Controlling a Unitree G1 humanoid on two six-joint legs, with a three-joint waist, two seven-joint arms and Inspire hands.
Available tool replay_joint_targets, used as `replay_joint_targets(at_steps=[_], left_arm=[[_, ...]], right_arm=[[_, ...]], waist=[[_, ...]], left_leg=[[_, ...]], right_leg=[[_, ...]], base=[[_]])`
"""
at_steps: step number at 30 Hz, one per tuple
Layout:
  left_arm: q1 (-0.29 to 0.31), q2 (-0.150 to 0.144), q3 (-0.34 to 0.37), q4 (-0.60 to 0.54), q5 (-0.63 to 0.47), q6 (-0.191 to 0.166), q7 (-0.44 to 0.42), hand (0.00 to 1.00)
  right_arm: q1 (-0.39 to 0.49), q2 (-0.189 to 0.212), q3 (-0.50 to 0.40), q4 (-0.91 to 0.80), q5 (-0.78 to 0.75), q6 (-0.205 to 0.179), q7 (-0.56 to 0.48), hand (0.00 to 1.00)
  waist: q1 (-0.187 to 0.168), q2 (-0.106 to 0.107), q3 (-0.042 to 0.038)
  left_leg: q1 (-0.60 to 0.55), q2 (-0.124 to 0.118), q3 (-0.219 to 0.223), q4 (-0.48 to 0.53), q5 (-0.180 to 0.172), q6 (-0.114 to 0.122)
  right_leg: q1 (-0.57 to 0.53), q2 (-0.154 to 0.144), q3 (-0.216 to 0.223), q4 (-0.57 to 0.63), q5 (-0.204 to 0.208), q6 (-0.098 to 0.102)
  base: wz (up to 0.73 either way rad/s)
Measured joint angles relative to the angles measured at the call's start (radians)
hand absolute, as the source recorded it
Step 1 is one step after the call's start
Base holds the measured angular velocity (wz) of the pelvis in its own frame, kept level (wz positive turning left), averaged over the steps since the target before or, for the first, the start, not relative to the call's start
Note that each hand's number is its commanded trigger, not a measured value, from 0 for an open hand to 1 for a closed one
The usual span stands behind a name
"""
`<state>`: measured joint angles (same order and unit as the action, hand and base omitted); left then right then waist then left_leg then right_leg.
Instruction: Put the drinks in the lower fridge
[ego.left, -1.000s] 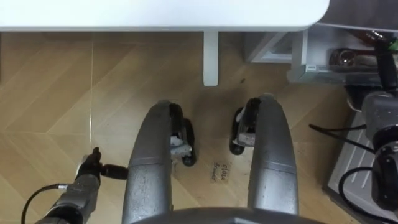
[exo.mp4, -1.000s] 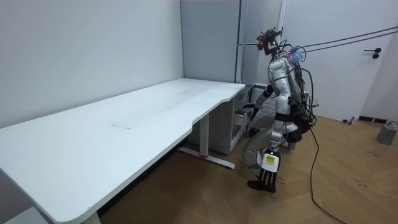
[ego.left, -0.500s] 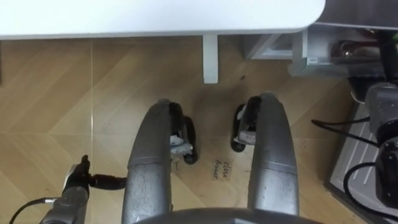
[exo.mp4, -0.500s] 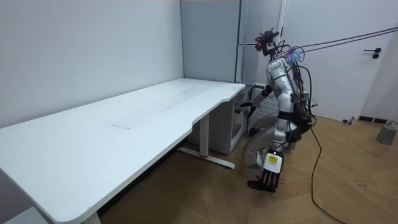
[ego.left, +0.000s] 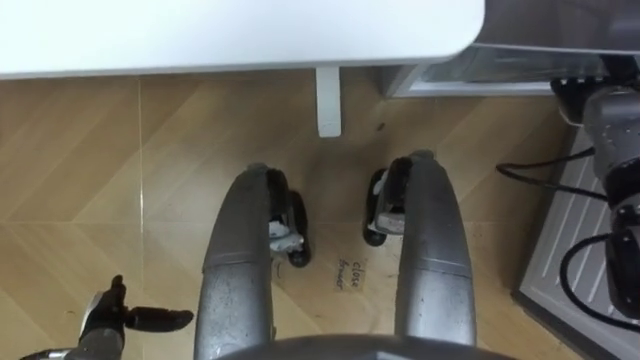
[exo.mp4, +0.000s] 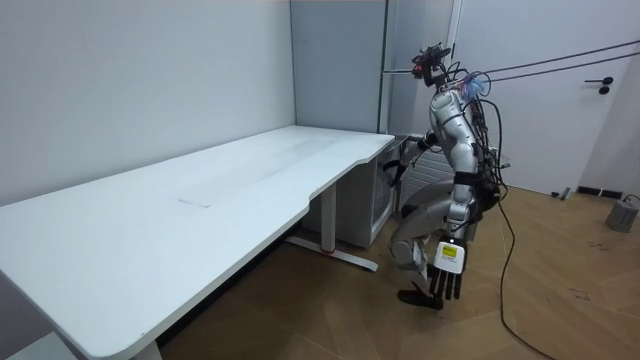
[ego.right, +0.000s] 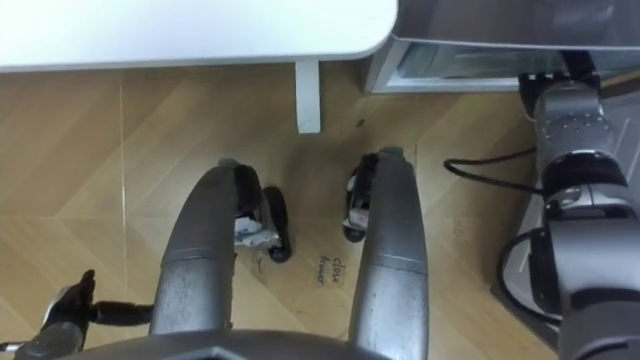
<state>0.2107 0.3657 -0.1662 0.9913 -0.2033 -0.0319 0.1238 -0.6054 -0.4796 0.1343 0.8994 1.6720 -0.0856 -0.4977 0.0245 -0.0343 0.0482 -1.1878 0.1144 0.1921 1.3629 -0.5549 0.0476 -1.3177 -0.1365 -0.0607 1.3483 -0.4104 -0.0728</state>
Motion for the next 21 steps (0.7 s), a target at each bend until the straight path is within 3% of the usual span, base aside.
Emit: replay_joint_targets(at_steps=[6, 13, 17, 21], left_arm=[[0.025, 0.000, 0.005, 0.006, 0.000, -0.022, 0.003, 0.00], [0.026, 0.003, -0.008, -0.001, -0.002, -0.040, 0.003, 0.00], [0.026, 0.015, -0.080, -0.009, -0.001, -0.036, 0.001, 0.00], [0.025, 0.021, -0.127, -0.023, -0.001, -0.021, -0.021, 0.00]], right_arm=[[0.000, -0.015, 0.082, -0.106, 0.003, 0.001, -0.158, 0.00], [0.000, -0.016, 0.117, -0.132, 0.012, 0.001, -0.220, 0.00], [0.004, -0.016, 0.116, -0.083, 0.008, -0.002, -0.215, 0.00], [0.076, -0.016, 0.107, -0.015, -0.043, -0.008, -0.087, 0.00]], waist=[[-0.002, 0.000, -0.0003], [0.013, 0.008, -0.0045], [0.043, 0.022, -0.0088], [0.079, 0.031, -0.0113]], left_leg=[[0.025, 0.012, -0.006, -0.016, 0.008, -0.021], [0.029, 0.012, -0.045, -0.015, 0.012, -0.046], [0.042, 0.007, -0.065, -0.027, 0.020, -0.059], [0.095, -0.008, -0.084, -0.087, 0.027, -0.064]], right_leg=[[0.022, 0.011, -0.012, -0.012, 0.007, -0.018], [0.043, 0.030, -0.034, -0.018, 0.004, -0.045], [0.070, 0.033, -0.056, -0.038, 0.010, -0.057], [0.134, 0.034, -0.072, -0.100, 0.018, -0.063]], base=[[-0.04], [-0.02], [0.02], [0.04]])
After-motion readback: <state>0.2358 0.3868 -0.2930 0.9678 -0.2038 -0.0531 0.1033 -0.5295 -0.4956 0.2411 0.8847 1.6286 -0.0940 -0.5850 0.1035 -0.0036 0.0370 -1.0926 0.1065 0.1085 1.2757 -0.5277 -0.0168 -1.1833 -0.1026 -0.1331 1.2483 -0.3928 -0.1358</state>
